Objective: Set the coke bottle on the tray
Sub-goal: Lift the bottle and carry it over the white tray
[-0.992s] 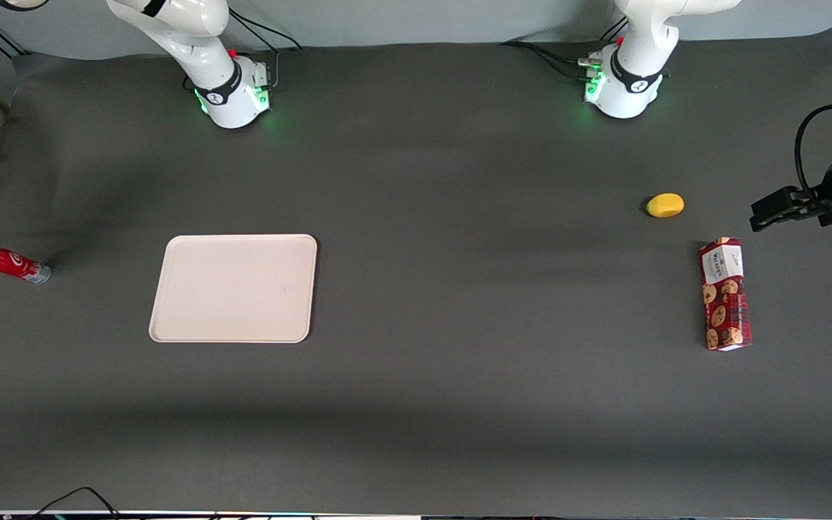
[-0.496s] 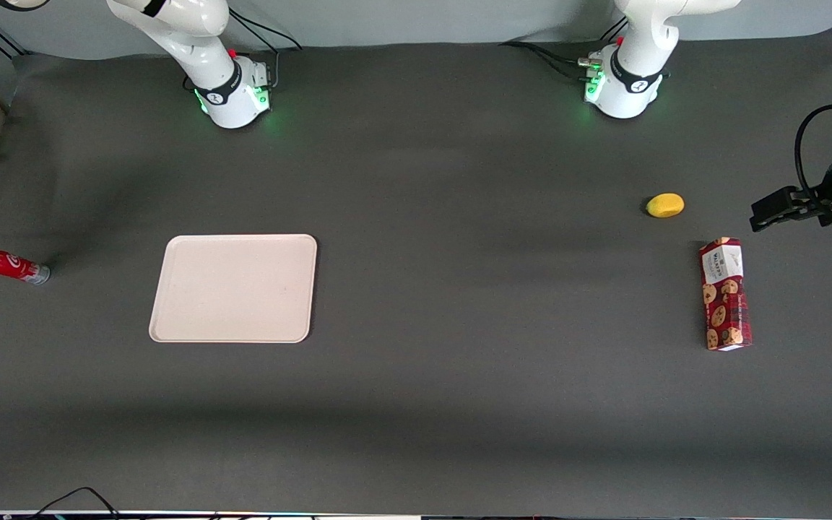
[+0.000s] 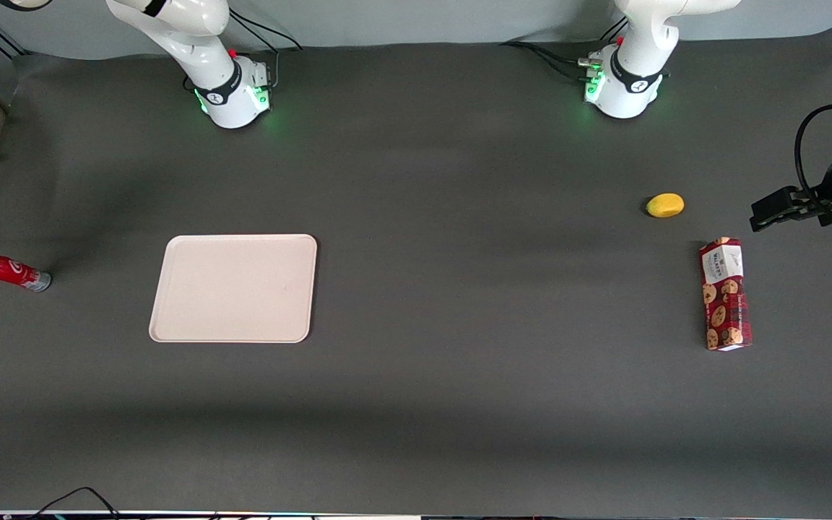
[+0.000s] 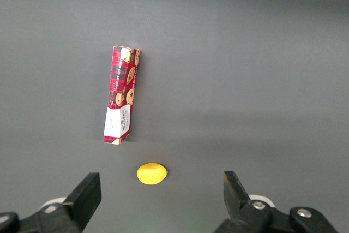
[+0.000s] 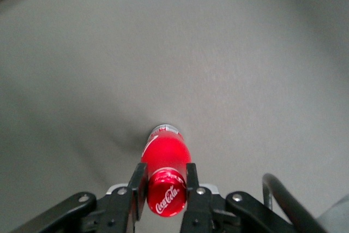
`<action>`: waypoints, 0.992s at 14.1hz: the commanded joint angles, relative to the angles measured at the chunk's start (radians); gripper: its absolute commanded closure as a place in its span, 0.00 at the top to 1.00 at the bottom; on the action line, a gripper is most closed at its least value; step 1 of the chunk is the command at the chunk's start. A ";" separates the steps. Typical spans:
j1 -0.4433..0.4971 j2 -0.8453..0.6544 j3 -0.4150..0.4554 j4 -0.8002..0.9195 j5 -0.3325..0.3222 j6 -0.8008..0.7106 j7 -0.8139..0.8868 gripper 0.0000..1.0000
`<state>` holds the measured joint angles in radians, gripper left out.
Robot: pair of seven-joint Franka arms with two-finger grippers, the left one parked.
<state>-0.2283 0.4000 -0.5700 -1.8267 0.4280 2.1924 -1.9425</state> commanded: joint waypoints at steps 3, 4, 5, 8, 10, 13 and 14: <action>-0.012 -0.174 0.086 0.017 -0.154 -0.098 0.172 0.04; -0.011 -0.208 0.107 0.036 -0.216 -0.147 0.257 0.04; -0.006 -0.236 0.130 0.064 -0.257 -0.220 0.331 0.04; -0.008 -0.294 0.250 0.192 -0.365 -0.434 0.566 0.04; -0.011 -0.303 0.333 0.280 -0.379 -0.575 0.730 0.04; -0.003 -0.308 0.496 0.417 -0.417 -0.732 0.978 0.04; 0.003 -0.308 0.550 0.437 -0.429 -0.756 1.067 0.04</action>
<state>-0.2257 0.0775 -0.1097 -1.4723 0.0411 1.5088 -1.0340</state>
